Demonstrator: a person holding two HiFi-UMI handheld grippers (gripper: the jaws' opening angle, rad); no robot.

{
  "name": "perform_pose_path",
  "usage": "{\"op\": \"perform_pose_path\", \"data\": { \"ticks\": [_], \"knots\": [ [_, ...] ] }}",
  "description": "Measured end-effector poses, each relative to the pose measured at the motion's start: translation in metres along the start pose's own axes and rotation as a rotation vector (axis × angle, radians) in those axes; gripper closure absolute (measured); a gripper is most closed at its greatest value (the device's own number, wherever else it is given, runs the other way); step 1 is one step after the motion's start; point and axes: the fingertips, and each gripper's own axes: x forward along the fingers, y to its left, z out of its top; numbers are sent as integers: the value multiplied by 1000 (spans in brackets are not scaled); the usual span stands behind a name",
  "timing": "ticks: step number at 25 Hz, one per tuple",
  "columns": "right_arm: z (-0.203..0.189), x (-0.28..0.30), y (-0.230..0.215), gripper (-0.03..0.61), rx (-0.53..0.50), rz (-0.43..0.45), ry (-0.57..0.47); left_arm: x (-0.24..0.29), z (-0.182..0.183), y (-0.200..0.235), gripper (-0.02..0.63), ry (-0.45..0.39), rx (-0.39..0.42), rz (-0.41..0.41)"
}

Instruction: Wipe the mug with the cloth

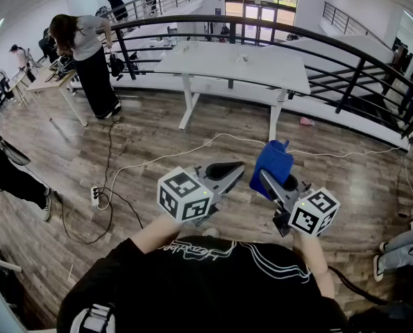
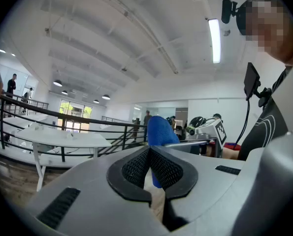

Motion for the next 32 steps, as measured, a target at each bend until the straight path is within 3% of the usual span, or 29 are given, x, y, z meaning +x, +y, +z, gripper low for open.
{"op": "perform_pose_path", "data": {
  "ticks": [19,28,32],
  "knots": [
    [-22,-7,-20,525,77,5,13,7,-22,13,607,33,-45,12],
    [-54,19,-73,523,131,-24,55,38,-55,74,607,62,-103,15],
    [-78,55,-110,525,160,-9,84,63,-77,131,607,74,-127,12]
  ]
}}
